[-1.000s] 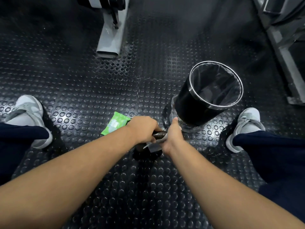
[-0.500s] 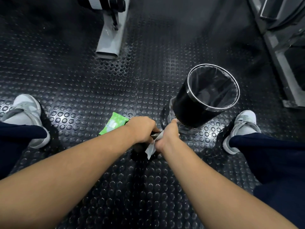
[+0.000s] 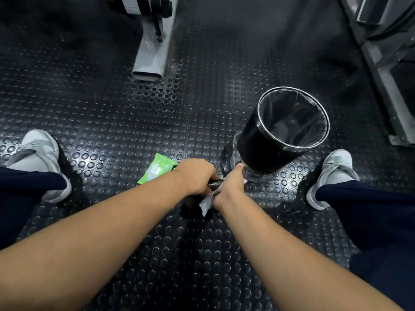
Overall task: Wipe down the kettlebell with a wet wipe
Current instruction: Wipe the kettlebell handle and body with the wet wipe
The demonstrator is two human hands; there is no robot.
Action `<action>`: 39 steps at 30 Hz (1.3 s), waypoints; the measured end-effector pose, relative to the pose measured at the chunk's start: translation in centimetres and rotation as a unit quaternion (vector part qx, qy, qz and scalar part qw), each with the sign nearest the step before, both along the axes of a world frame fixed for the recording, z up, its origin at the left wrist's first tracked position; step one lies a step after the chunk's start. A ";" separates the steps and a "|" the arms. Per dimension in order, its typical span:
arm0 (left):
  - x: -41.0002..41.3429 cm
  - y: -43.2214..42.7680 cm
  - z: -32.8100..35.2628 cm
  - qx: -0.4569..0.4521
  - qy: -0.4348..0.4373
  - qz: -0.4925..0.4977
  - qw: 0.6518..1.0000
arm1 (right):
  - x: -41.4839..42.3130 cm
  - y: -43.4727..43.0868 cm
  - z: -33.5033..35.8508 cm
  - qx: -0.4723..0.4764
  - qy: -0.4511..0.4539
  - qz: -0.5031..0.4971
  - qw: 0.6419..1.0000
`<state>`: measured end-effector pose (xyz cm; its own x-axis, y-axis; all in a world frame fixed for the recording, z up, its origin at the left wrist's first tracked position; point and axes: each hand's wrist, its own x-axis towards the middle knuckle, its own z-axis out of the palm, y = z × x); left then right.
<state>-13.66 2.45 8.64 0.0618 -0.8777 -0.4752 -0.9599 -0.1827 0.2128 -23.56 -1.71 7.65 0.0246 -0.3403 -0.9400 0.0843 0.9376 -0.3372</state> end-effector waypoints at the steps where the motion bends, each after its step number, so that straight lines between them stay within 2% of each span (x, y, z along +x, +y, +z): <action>1: 0.0 0.0 0.0 -0.004 -0.003 -0.002 1.000 | 0.1 0.4 -0.3 -0.007 0.011 0.009 1.000; 10: 0.2 -0.1 0.0 -0.006 0.002 -0.020 1.000 | -2.4 -1.0 -1.6 0.027 -0.093 0.018 0.995; 13: 0.2 0.1 0.3 -0.006 0.006 -0.014 1.000 | -1.8 -0.8 -0.4 0.024 -0.036 0.007 0.999; 17: 0.2 0.1 0.2 -0.003 0.007 -0.009 1.000 | -2.2 -0.4 -7.0 -0.008 0.034 0.083 0.996; 22: 0.2 0.1 0.3 0.013 0.021 -0.002 1.000 | -4.0 0.0 -1.4 -0.017 -0.064 0.150 0.986; 28: 0.3 0.0 0.3 -0.001 0.014 -0.021 1.000 | -3.7 -3.6 0.3 -0.015 -0.048 0.218 0.975; 34: 0.4 0.0 0.2 -0.006 0.007 -0.022 1.000 | -3.2 -2.7 -0.1 -0.007 -0.065 0.145 0.987; 39: 0.3 0.0 0.3 -0.013 0.007 -0.024 1.000 | -2.8 -1.7 -0.8 0.024 -0.101 0.044 0.994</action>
